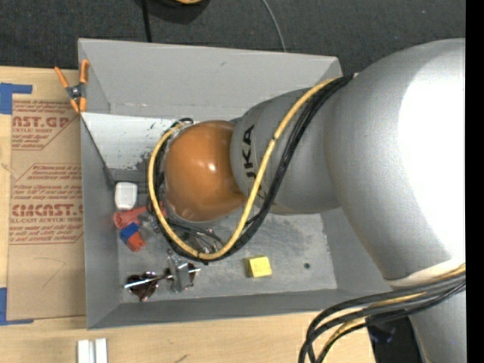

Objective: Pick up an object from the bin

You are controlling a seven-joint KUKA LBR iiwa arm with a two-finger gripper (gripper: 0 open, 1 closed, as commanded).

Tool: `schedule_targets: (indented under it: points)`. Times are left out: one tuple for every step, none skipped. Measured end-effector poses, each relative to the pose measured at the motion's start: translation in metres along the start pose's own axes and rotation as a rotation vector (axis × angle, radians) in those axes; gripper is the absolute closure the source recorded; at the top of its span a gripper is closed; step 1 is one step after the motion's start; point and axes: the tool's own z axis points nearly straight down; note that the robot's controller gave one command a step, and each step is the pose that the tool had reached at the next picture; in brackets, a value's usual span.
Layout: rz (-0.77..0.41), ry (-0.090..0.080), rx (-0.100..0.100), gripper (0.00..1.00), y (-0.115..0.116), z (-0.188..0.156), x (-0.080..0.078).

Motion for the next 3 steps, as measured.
schedule_targets:
  points:
    - [0.0, 0.0, 0.0, 0.0, 0.0, 0.0, 0.0]
    - [-0.042, -0.004, 0.0, 0.0, -0.004, 0.01, 0.006]
    - [-0.038, -0.009, -0.001, 0.0, -0.003, 0.021, 0.023]
